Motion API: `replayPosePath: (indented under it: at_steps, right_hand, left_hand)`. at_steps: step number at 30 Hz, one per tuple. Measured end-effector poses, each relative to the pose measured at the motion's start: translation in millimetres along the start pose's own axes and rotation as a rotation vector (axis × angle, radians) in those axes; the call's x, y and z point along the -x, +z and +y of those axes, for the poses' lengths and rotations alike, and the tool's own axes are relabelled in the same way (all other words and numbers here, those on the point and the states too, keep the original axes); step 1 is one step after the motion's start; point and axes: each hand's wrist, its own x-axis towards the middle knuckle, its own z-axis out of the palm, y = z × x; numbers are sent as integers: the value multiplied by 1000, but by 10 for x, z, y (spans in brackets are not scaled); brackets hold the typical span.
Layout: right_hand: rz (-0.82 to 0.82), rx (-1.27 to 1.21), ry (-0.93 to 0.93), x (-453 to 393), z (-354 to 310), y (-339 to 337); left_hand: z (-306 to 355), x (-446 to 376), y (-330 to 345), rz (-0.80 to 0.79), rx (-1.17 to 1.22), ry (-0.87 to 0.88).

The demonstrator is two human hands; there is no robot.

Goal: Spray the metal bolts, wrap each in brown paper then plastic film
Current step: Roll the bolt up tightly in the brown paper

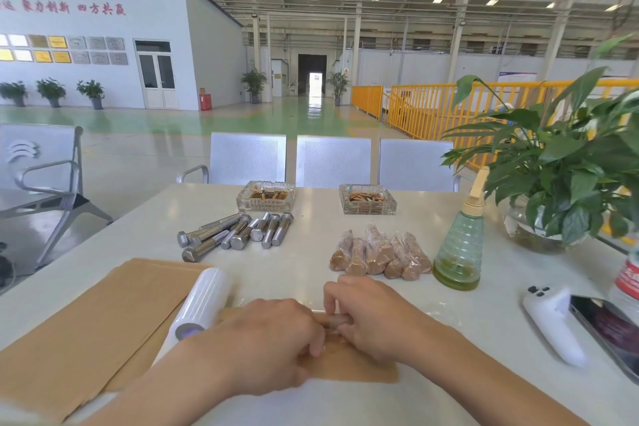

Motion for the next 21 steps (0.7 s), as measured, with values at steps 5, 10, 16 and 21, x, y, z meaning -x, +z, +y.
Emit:
replayPosePath:
  at_steps: [5, 10, 16, 21]
  right_hand:
    - [-4, -6, 7, -29, 8, -3]
    - [10, -32, 32, -57, 34, 31]
    - [13, -77, 38, -115, 31, -18]
    - [34, -107, 72, -119, -33, -92]
  left_hand:
    - [133, -28, 67, 54, -190, 17]
    - [200, -79, 189, 61, -279, -38]
    - [132, -74, 148, 178, -333, -26]
    - [-26, -78, 82, 285, -106, -56]
